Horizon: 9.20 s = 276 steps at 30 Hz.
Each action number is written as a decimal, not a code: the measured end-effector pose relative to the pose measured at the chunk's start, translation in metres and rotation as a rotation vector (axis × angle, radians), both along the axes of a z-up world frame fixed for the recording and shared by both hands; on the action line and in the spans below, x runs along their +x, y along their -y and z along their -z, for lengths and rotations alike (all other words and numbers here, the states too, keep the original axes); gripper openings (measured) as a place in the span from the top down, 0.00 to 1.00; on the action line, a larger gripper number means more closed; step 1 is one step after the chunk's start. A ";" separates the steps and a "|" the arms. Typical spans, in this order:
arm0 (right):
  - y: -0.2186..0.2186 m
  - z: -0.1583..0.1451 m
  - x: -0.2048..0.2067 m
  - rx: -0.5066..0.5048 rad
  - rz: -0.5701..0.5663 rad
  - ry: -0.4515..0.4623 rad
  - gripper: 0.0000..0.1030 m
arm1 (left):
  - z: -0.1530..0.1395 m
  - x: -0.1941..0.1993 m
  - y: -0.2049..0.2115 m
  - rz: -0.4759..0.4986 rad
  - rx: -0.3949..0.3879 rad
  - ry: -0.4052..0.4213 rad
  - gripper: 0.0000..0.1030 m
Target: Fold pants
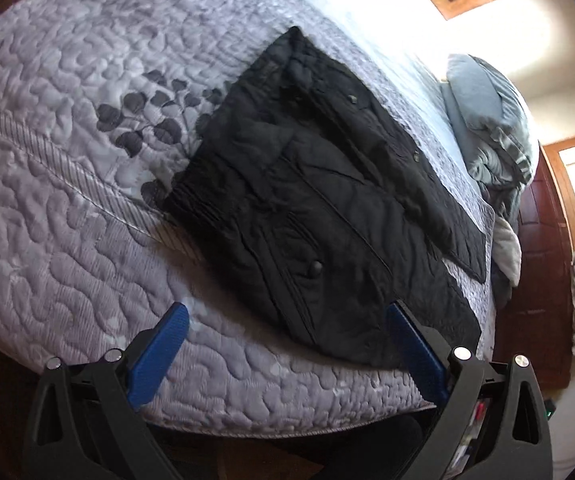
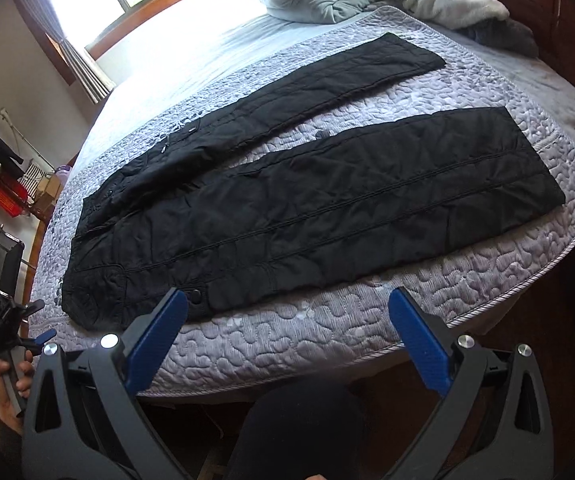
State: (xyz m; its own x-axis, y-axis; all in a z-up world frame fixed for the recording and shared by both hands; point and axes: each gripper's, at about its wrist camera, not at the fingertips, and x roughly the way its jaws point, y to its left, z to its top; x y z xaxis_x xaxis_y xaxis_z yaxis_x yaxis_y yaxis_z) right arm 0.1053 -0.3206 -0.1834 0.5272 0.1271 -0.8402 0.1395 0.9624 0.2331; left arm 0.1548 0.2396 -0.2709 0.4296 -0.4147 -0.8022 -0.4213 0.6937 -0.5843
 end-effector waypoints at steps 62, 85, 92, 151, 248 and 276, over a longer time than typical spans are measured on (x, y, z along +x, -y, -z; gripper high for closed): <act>0.253 0.041 0.021 0.135 0.360 -0.127 0.30 | -0.050 -0.063 -0.127 -0.330 0.461 -0.020 0.10; 0.111 0.017 0.350 0.192 -0.113 -0.167 0.12 | 0.039 0.248 -0.210 0.149 0.214 -0.043 0.09; 0.139 0.025 0.450 0.133 -0.162 -0.193 0.12 | 0.043 0.251 -0.202 0.215 0.244 -0.047 0.41; 0.187 -0.128 0.344 -0.015 -0.175 0.024 0.94 | -0.142 0.172 -0.146 0.141 0.386 0.254 0.91; 0.227 -0.006 0.036 0.258 0.291 0.023 0.48 | 0.003 -0.085 -0.099 -0.061 0.344 0.065 0.31; 0.272 0.094 -0.011 0.781 0.564 0.029 0.42 | 0.020 -0.051 -0.082 -0.029 0.410 -0.056 0.62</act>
State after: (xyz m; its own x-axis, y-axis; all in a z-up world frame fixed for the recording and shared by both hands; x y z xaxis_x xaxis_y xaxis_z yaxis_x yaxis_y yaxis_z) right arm 0.0946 -0.5925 -0.2769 0.7007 0.3668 -0.6119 0.5182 0.3277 0.7900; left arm 0.1037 0.3216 -0.2906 0.3873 -0.0445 -0.9209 -0.4671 0.8517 -0.2377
